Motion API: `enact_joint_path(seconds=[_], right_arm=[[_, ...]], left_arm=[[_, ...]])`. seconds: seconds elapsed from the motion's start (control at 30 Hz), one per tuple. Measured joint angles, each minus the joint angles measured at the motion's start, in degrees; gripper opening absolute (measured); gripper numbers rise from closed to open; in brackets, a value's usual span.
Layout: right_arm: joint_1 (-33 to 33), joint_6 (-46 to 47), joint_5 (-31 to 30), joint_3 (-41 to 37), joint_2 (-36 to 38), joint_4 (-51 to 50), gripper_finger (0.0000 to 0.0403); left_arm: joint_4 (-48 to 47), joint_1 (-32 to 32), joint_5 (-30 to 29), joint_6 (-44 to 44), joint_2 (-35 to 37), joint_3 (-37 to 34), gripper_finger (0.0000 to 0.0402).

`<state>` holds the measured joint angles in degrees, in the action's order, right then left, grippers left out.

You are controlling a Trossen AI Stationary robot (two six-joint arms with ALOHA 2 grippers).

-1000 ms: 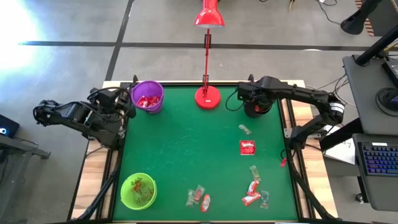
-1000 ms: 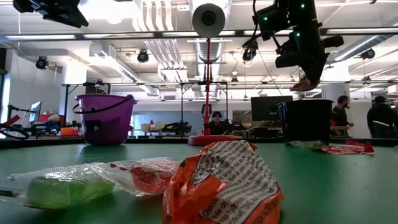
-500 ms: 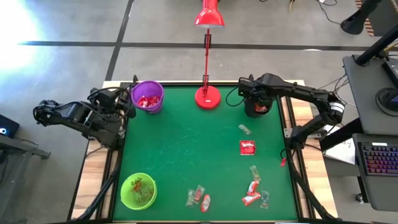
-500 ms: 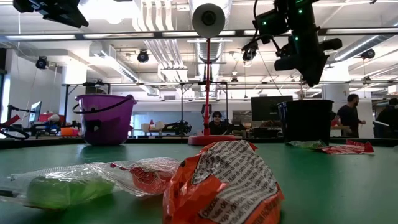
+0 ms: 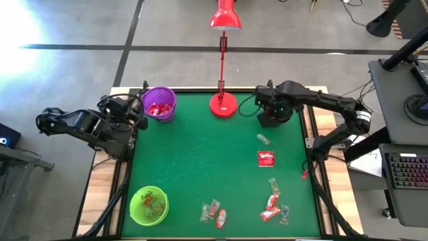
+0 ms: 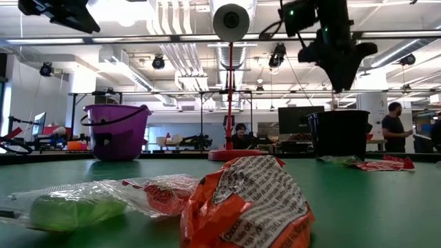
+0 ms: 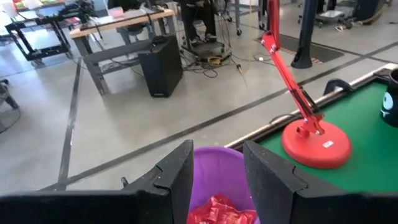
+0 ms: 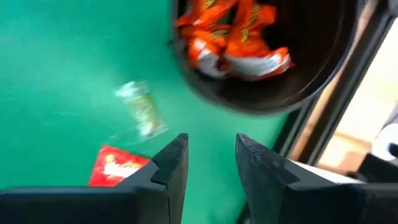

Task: Sort candy
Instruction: Put the green gummy into the light green bucket

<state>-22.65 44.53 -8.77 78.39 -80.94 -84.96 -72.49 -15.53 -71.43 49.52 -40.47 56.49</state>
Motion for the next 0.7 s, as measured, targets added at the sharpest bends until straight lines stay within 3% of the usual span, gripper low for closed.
enact_joint_path(seconds=[0.5, 0.7], right_arm=[[30.8, 27.5, -1.1, -2.4, 1.0, 0.0, 0.014], [39.7, 42.1, 3.2, -6.9, 1.0, 0.4, 0.0153]], left_arm=[[0.0, 0.0, -1.5, 0.0, 0.1, 0.0, 0.0123], [0.0, 0.0, -1.5, 0.0, 0.3, 0.0, 0.0123]])
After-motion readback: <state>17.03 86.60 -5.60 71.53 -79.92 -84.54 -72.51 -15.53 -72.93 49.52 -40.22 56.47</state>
